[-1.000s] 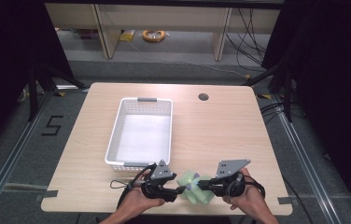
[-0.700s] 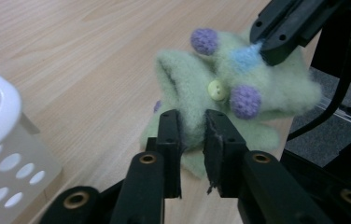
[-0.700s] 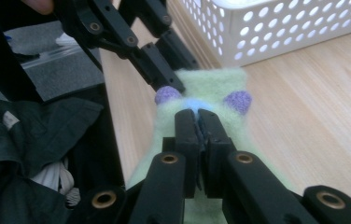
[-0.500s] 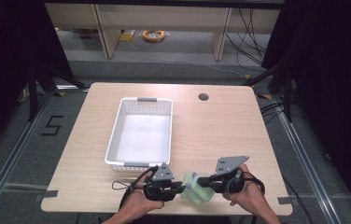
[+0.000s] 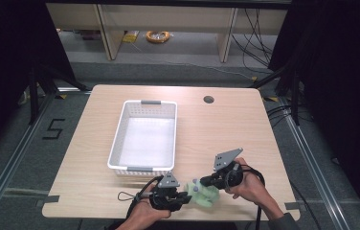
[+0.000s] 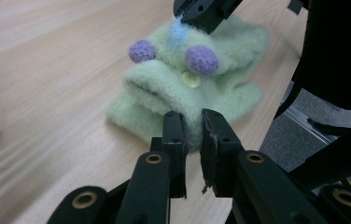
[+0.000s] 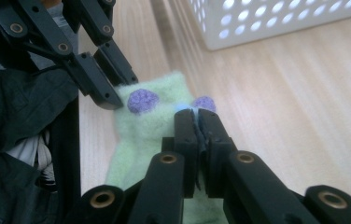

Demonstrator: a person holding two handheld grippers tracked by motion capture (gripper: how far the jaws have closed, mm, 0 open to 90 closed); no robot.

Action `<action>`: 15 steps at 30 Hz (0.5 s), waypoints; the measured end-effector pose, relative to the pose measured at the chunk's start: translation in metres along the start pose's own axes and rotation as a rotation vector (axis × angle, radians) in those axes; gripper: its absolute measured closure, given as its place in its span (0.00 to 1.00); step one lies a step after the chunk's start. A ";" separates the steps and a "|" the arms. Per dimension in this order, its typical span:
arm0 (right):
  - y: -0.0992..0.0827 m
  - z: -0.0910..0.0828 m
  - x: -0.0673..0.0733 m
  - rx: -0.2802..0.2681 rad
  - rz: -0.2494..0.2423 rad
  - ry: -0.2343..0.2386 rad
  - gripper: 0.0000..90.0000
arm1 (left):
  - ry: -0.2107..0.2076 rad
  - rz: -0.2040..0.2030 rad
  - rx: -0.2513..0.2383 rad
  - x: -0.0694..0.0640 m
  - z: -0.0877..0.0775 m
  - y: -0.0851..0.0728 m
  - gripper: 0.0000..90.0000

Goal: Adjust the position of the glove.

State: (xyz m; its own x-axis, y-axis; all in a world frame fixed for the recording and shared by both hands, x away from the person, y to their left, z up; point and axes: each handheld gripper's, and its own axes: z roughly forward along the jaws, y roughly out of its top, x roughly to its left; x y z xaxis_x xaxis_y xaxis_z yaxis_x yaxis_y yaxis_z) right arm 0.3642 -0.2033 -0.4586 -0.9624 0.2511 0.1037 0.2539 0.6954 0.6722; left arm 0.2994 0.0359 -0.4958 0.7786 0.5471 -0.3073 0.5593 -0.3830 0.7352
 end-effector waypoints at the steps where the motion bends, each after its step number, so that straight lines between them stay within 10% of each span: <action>1: -0.002 0.003 0.000 -0.003 0.010 -0.013 0.93 | -0.003 -0.007 -0.003 0.000 0.001 -0.001 0.88; 8: -0.011 -0.011 0.006 -0.069 0.176 -0.161 0.67 | 0.002 -0.029 -0.003 0.001 0.001 -0.004 0.85; 15: -0.026 -0.038 0.039 -0.102 0.281 -0.279 0.64 | 0.008 -0.022 0.002 0.002 -0.001 -0.004 0.85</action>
State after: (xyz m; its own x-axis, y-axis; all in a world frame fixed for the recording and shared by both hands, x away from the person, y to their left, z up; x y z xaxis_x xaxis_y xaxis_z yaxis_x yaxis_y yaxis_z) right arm 0.3169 -0.2370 -0.4444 -0.7899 0.6050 0.1001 0.4790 0.5069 0.7166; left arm 0.2983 0.0389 -0.4992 0.7638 0.5613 -0.3187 0.5768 -0.3720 0.7272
